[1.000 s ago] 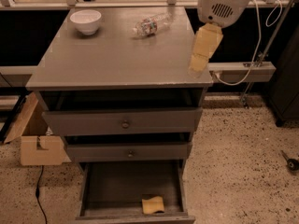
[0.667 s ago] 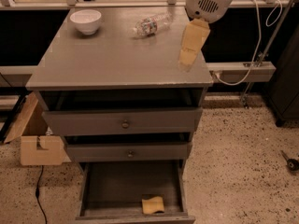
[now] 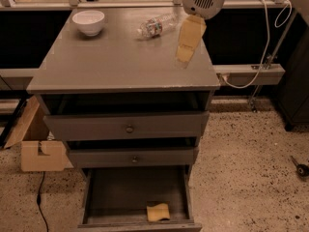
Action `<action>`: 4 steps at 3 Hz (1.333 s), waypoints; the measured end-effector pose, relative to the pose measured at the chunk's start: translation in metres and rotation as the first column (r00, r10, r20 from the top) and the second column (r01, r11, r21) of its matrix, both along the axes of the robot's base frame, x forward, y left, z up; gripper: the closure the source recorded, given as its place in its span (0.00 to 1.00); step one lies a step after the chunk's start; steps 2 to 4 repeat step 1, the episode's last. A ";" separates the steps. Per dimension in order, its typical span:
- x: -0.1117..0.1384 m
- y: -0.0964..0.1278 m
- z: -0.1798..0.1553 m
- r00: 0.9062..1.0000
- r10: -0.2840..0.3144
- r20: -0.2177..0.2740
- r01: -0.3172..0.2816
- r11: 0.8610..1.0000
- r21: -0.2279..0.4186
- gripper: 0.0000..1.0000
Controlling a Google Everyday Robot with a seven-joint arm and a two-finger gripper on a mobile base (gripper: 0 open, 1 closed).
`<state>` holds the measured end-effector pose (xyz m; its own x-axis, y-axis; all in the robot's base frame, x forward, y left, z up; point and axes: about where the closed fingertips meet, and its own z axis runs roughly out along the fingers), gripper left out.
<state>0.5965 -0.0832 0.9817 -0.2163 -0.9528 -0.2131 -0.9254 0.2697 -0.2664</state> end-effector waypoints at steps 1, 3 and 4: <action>0.000 0.000 0.000 1.000 0.000 0.000 0.000 1.000 0.000 0.00; 0.000 0.000 0.000 1.000 0.000 0.000 0.000 1.000 0.000 0.00; 0.000 0.000 0.000 1.000 0.000 0.000 0.000 1.000 0.000 0.00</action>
Offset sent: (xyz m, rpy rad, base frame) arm 0.0000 0.0000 0.0000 0.0000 0.0000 0.0000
